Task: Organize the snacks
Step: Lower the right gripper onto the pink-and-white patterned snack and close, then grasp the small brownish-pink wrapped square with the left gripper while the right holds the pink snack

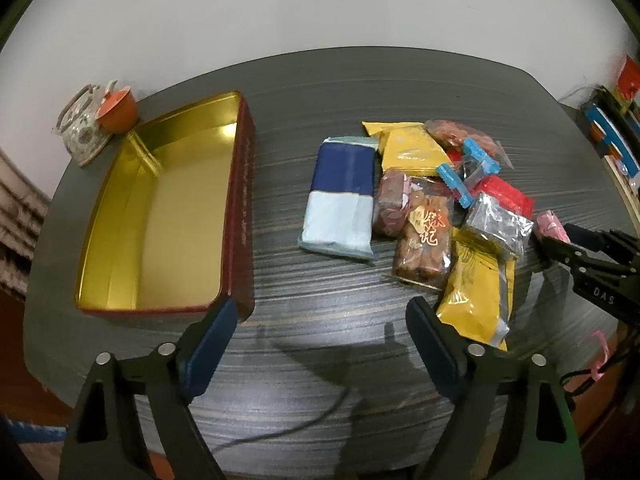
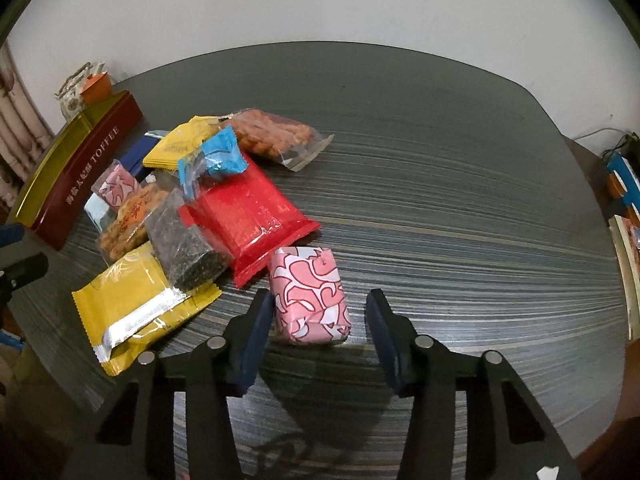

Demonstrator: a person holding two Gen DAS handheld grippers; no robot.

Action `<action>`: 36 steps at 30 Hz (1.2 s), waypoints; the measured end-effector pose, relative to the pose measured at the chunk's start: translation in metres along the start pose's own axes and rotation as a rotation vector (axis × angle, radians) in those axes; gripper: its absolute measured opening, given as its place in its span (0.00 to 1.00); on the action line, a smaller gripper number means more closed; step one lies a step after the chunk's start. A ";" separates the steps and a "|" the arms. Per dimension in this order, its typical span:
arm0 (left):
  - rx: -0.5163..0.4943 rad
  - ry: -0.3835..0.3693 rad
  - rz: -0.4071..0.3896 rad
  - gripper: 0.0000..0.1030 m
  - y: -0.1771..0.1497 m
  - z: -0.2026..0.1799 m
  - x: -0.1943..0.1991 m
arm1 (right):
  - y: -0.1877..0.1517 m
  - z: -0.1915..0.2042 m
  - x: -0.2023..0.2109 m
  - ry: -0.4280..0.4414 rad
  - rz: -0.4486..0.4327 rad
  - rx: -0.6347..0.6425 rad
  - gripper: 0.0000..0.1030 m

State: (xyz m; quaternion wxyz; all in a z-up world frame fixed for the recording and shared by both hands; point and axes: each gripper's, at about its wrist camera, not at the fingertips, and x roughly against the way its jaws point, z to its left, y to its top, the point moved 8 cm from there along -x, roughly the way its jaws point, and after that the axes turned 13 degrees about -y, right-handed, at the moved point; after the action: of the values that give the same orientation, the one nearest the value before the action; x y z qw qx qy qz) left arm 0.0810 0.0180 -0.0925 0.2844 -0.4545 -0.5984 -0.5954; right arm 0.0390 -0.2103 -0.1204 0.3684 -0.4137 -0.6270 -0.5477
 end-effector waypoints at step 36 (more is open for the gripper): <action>-0.002 -0.184 0.081 0.40 0.064 -0.027 -0.066 | -0.006 0.002 -0.004 0.022 0.008 -0.038 0.29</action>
State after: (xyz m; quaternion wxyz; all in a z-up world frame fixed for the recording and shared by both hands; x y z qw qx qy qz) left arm 0.1600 -0.0296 -0.1181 0.2514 -0.5312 -0.6025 -0.5399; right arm 0.0354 -0.2092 -0.1263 0.3694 -0.4170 -0.6106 -0.5628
